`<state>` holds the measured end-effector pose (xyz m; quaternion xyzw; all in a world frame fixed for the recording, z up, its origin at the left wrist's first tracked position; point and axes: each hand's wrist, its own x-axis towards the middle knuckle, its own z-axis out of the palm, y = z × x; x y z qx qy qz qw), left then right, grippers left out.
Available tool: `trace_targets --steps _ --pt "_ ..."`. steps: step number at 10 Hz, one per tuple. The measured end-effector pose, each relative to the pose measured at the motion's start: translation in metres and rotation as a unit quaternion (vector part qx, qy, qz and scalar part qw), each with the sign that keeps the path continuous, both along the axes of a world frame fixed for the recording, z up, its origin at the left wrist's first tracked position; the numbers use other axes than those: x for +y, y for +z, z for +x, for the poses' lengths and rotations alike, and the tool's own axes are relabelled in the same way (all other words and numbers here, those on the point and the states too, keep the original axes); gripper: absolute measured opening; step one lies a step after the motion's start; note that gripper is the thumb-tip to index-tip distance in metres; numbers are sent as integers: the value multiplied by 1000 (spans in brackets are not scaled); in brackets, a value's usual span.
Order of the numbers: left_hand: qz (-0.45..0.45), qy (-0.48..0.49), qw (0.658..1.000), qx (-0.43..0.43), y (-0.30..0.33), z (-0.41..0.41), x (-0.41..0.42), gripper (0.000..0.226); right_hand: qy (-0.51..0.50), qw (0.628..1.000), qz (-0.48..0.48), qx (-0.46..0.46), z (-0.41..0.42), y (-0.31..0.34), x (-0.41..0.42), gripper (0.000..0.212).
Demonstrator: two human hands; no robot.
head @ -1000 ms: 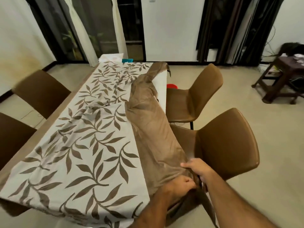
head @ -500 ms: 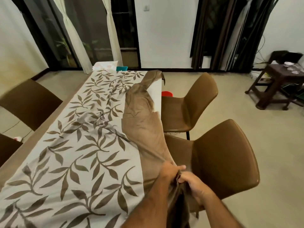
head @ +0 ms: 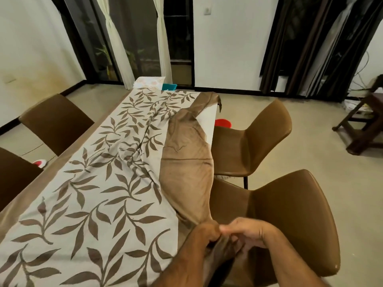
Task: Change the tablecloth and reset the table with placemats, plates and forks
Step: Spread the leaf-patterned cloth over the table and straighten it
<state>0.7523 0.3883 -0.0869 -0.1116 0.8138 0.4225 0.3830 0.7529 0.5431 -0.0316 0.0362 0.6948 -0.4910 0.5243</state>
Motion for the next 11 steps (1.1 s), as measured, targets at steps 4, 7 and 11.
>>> trace_targets --steps 4,7,11 --pt "166 -73 983 -1 17 -3 14 25 -322 943 -76 -31 -82 -77 -35 63" --pt "58 78 994 45 1 -19 -11 15 -579 794 61 179 -140 -70 5 28" --pt "-159 145 961 173 -37 -37 -34 61 -529 833 119 115 -123 -121 47 16"
